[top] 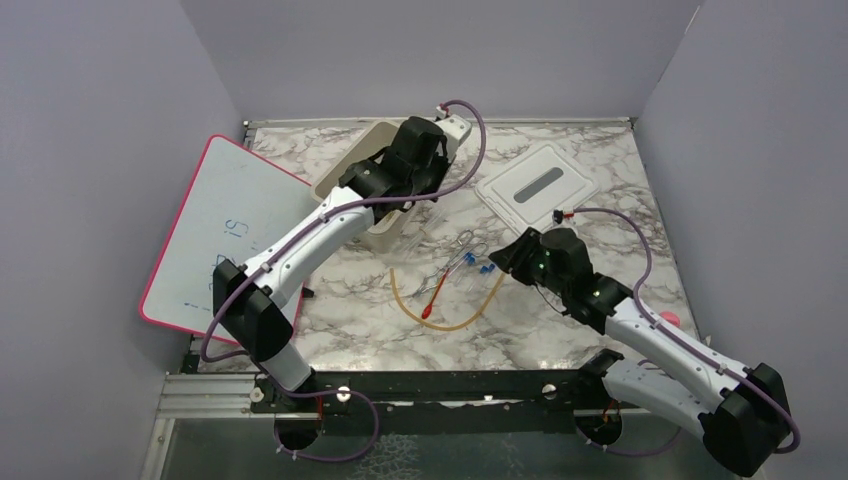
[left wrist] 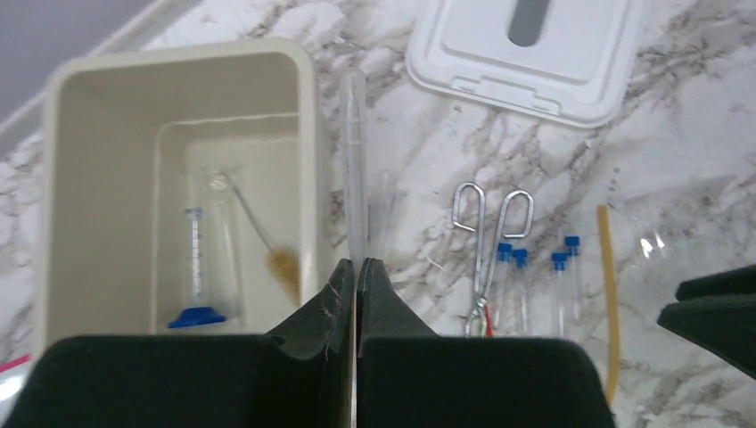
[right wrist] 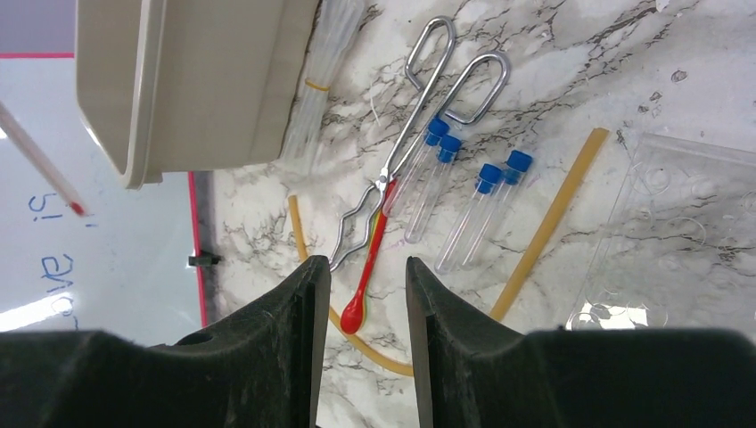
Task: Organize the chemistry lab equipment
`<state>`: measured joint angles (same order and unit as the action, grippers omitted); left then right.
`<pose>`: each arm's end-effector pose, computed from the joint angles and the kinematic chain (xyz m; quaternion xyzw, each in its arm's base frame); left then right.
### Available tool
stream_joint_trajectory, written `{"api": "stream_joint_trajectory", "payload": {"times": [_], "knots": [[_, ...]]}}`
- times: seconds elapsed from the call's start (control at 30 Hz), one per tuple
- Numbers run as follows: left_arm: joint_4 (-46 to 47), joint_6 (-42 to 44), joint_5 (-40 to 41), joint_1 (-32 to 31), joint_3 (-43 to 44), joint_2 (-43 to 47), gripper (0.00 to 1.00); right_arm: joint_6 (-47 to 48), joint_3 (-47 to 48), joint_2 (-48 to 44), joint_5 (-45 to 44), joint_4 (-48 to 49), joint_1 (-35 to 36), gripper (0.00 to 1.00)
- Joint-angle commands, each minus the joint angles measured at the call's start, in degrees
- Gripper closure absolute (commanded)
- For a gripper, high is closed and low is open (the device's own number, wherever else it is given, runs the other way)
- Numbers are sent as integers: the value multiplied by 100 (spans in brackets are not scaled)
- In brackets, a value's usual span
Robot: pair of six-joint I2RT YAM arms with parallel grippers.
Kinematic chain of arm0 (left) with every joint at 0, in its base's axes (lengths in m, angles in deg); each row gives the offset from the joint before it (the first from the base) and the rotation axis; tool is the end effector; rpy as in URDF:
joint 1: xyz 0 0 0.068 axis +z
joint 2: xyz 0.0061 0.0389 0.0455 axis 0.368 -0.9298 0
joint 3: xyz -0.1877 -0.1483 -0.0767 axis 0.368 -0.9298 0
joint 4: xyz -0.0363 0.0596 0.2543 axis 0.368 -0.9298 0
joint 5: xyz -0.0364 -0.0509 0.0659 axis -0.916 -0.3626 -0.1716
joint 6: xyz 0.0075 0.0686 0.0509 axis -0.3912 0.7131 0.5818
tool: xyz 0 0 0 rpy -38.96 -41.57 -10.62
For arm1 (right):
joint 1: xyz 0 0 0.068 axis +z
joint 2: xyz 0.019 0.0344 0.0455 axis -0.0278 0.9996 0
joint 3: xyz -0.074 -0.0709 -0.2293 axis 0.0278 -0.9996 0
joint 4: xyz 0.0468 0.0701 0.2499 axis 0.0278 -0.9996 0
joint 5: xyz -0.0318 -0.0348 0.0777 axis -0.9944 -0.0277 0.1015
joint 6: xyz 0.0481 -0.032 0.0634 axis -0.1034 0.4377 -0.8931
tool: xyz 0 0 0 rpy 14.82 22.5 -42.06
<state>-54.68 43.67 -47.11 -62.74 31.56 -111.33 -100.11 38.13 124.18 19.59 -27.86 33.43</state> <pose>0.3091 -0.2584 0.3271 0.2938 0.8339 -0.1101 0.4540 0.2138 0.1392 0.1998 0.1769 0.8457 0.3190 0.3896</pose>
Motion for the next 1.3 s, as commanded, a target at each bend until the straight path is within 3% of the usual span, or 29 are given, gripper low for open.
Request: {"api": "stream_joint_trajectory", "payload": {"times": [0.0, 0.37, 0.67, 0.87, 1.0, 1.27], "knots": [[-333, 540, 917, 340, 642, -179, 100, -25, -105, -47, -99, 77, -30, 59], [-583, 1121, 147, 1742, 1543, -1540, 100, -43, -18, 108, -77, 25, -31, 59], [-674, 1971, -19, 1881, 2050, -2822, 100, -68, 58, 271, -27, 26, -26, 59], [-665, 2318, -64, 1871, 1876, -3115, 99, -84, 115, 316, -27, -14, -30, 59], [-554, 2290, -40, 1881, 1702, -3140, 94, -128, 102, 327, -18, -5, -26, 59], [-521, 1991, -78, 1883, 1845, -2856, 73, -3, 263, 677, -38, -123, -31, 58]]}}
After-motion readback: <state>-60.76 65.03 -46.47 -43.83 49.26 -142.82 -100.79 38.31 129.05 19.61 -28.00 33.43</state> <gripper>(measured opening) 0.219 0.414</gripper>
